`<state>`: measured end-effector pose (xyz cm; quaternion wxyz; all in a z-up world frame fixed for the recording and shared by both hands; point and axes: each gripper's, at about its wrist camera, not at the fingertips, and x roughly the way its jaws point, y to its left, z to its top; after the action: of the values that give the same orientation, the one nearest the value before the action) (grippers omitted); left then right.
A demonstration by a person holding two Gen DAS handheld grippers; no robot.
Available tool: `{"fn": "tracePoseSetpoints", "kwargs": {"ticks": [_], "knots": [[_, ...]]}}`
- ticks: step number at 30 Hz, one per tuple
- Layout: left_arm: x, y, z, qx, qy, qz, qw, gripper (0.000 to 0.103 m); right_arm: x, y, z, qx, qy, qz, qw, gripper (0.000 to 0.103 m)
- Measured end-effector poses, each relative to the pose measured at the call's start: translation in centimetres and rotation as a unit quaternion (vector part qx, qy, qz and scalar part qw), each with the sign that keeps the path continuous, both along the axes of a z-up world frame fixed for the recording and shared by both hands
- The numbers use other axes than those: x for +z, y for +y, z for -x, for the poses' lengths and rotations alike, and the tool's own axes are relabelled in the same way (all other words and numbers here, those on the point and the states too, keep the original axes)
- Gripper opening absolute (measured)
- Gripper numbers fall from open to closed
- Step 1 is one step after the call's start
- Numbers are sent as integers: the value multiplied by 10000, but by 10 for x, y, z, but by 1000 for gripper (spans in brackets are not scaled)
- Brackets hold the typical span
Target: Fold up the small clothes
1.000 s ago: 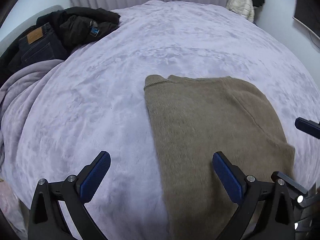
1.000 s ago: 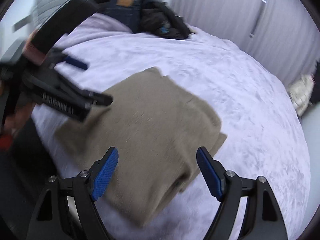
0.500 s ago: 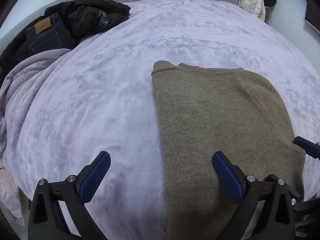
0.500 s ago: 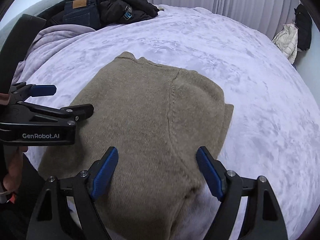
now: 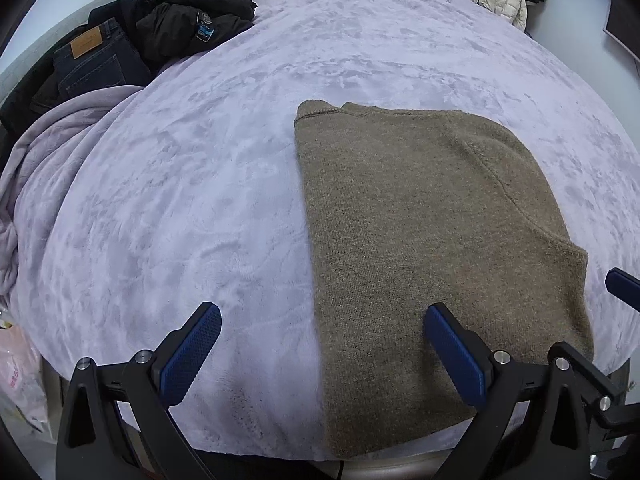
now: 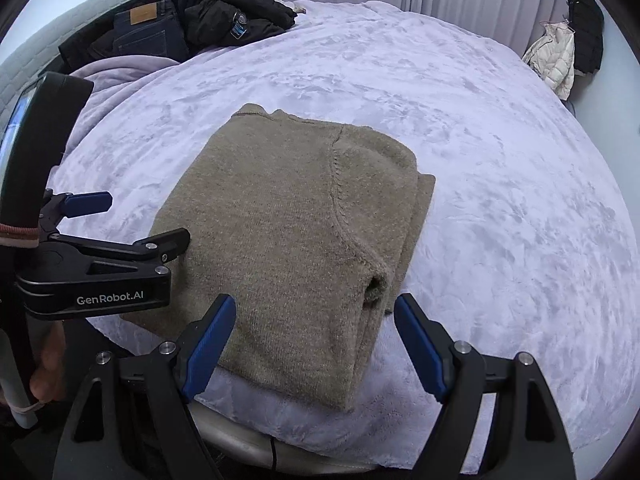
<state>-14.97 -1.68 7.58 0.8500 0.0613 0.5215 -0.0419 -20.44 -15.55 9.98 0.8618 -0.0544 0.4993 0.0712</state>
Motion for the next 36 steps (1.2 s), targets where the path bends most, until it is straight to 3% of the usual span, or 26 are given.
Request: {"fn": "tracePoseSetpoints", "kwargs": {"ticks": [4,7,12,36], "knots": [[4,0,5,127,-193,182,9996,102,-4,3,3,-32,62,251,9997,84],[0,-4,6,7,-14,303,9995,102,-9,1,3,-77,140,201,9997,84],[-8,-8,5,191,69,-78,9998,102,-14,-2,2,-136,199,169,9996,84],[-10,-14,-6,208,115,-47,9997,102,-19,-14,-12,-200,349,7,9992,84]]}}
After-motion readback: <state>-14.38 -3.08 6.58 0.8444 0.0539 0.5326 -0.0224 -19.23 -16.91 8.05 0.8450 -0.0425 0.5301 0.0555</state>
